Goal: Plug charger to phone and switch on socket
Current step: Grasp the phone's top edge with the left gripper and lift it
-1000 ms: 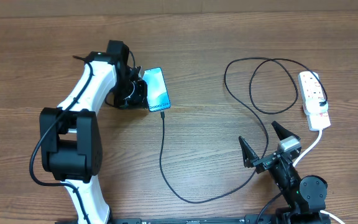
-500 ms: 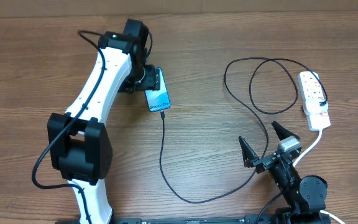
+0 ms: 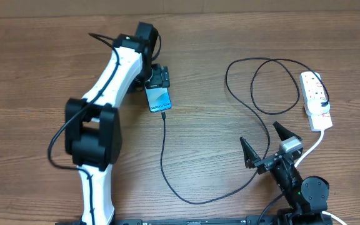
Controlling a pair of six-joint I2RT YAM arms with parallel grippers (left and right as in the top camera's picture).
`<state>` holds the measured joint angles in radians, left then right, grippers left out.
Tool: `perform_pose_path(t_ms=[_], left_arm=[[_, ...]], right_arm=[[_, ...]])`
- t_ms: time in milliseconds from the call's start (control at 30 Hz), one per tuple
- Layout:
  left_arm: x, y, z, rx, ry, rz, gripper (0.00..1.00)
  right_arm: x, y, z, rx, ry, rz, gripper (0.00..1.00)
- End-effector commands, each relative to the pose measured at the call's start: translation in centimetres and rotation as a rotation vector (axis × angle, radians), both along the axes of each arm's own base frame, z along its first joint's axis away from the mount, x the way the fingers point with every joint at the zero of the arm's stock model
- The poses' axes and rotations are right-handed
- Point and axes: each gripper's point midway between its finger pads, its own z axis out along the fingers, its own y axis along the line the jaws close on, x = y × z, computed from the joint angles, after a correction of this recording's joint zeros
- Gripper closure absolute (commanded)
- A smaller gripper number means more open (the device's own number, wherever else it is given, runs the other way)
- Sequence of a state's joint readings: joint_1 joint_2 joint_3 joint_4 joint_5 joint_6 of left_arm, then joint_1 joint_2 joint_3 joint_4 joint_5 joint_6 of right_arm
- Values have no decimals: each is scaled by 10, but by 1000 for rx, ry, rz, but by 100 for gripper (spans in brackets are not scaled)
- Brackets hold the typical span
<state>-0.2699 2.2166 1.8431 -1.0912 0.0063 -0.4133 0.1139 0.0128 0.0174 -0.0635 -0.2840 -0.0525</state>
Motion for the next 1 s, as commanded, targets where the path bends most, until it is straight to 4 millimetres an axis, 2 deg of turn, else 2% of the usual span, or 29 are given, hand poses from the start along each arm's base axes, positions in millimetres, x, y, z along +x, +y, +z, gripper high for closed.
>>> perform_pose_path(t_ms=[0,300,600,700,800,867,967], left_arm=[[6,-8,-13,-26,7,14,0],[16,-12,-26,-14,-21,16,0],[14,-14,-46,7,5,16,5],[13,-16,-49,9,9,12,11],[11,-15,-49,12,18,12,33],[7,-13,-49,17,35,12,36],[-2,-11,-50,29,71,12,34]], right_arm=[[0,0,-1,-1,-5,-1,0],[0,0,-1,-1,-5,-1,0],[0,0,-1,-1,-5,-1,0],[0,0,-1,-1,-5,-1,0],[0,0,-1,-1,-4,-1,0],[0,0,-1,-1,-4,-1,0],[0,0,-1,-1,-5,-1,0]])
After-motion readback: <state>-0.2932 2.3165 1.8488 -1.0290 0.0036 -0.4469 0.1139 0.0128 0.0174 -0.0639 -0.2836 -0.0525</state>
